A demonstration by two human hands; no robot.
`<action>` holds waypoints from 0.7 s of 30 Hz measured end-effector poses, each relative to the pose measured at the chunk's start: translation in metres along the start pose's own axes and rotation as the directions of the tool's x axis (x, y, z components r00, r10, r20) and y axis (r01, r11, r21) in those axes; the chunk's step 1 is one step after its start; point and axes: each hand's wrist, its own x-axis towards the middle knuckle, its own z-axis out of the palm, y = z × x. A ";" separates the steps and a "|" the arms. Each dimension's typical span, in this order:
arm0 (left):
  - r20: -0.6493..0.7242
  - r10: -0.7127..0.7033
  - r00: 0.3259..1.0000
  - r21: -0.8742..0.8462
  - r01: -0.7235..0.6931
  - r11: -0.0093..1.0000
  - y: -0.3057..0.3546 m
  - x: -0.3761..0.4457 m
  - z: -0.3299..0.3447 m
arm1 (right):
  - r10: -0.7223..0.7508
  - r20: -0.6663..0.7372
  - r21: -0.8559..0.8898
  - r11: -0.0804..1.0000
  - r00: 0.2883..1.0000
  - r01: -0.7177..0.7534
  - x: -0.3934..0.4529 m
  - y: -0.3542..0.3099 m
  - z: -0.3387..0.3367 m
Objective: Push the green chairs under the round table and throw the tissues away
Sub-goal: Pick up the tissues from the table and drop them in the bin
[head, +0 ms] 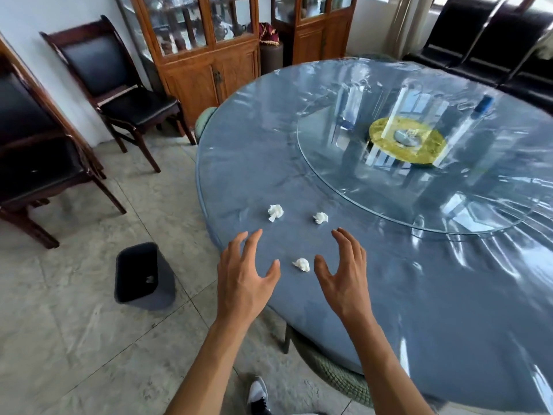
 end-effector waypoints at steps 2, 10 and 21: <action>0.011 -0.005 1.000 -0.023 0.005 1.000 -0.011 0.009 -0.003 | 0.002 -0.009 0.006 1.000 1.000 -0.002 0.002 -0.007 0.012; 0.069 -0.019 0.997 -0.116 0.027 0.993 -0.031 0.039 0.006 | 0.077 -0.008 -0.006 0.997 0.997 -0.077 0.016 -0.006 0.035; 0.212 -0.110 0.971 -0.215 0.156 0.964 -0.039 0.107 0.048 | 0.251 -0.031 0.064 0.966 0.967 -0.249 0.075 0.015 0.061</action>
